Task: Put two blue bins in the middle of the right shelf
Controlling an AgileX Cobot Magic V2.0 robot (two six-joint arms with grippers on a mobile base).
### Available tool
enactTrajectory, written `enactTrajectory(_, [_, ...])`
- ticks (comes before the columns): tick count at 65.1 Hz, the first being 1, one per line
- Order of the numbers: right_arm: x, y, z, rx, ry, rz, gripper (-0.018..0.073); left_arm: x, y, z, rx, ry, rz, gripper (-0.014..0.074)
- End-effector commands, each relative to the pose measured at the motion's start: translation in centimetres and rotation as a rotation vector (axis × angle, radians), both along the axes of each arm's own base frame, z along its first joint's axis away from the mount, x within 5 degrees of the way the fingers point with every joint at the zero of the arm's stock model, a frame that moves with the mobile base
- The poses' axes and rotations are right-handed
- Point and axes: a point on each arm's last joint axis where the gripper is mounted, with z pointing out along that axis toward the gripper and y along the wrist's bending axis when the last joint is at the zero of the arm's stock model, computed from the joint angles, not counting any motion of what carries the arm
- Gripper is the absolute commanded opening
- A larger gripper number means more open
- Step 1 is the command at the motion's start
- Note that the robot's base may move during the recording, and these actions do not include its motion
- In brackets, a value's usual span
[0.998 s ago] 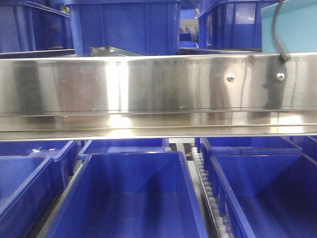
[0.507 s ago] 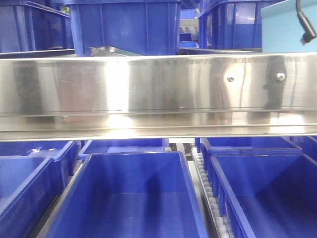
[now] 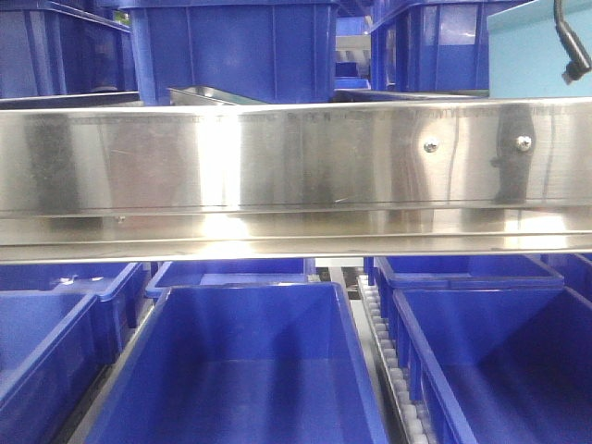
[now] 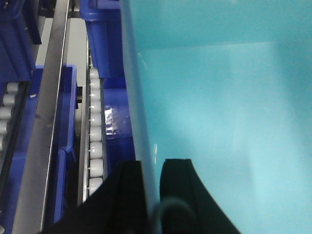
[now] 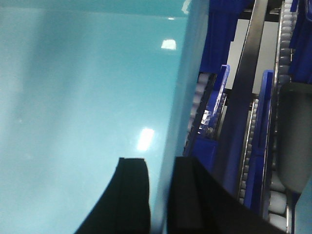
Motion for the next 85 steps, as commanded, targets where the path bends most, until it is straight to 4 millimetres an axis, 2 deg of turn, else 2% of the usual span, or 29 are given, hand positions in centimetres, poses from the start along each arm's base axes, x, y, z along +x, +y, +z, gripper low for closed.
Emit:
enactTrajectory(1, [-0.7,-0.1,1.4,0.042,-0.066,0.024,-0.0151,-0.3,-0.2,1.4,-0.030,-0.103,-0.015,-0.0111])
enactTrajectory(55, [-0.6,0.0,1.3,0.043,-0.068,0.024,-0.0151,0.4,-0.2,3.2,-0.061,-0.313,-0.003,-0.0111])
enactTrajectory(85, [0.2,0.4,0.8,0.045,-0.068,0.021,-0.0151,0.4,-0.2,3.2,-0.062,-0.320,-0.003,-0.0111])
